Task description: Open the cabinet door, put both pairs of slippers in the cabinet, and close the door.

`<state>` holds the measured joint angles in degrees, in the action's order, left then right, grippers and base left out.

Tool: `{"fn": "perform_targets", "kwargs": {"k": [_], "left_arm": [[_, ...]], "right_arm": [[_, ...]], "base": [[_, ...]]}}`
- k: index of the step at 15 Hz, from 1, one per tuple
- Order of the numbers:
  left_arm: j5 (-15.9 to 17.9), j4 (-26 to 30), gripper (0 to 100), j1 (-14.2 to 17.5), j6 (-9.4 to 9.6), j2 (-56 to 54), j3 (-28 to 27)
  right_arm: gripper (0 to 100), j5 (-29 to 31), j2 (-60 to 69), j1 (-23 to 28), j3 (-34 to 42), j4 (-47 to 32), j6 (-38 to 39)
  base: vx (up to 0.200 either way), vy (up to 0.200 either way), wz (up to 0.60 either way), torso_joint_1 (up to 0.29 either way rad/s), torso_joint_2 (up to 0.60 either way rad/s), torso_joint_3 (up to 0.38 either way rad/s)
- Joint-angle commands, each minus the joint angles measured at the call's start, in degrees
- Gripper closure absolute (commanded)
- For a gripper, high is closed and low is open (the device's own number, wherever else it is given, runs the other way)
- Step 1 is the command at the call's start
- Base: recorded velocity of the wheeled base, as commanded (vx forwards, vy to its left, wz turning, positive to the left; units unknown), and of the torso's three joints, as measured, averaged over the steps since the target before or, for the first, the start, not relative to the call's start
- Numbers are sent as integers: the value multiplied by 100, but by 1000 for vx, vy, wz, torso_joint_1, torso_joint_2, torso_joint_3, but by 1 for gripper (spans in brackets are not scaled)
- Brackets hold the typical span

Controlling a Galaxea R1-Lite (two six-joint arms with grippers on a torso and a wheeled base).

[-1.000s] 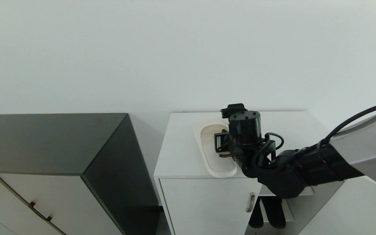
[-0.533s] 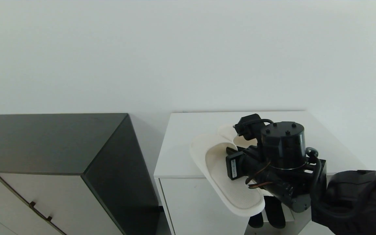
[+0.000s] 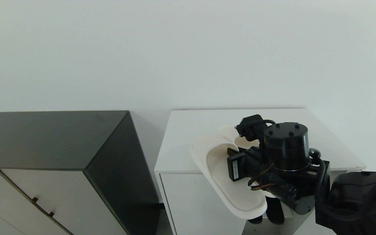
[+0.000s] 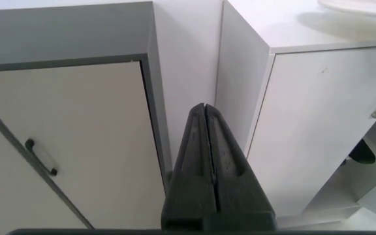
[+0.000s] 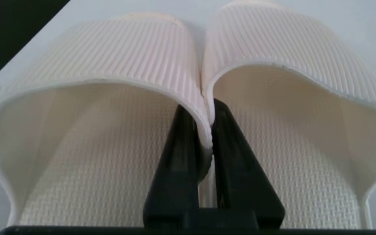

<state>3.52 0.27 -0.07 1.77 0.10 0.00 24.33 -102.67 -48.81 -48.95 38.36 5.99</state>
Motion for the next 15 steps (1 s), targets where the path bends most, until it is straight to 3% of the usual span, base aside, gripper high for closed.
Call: {"fn": "perform_targets", "kwargs": {"k": [1,9,15], "left_arm": [[-1,0,100,-1,-1,-1,0],[-1,0,100,-1,8,-1,0],[-1,0,100,-1,8,-1,0]], "right_arm": [[100,1,1,-6,8,4,-1],[100,10,-7,-6,43,4,-1],[100,1,-43,-6,69,22,17]], "base": [[-200,0,0,-7,2,7],[-200,0,0,1,4,4],[0,0,0,0,0,0]]}}
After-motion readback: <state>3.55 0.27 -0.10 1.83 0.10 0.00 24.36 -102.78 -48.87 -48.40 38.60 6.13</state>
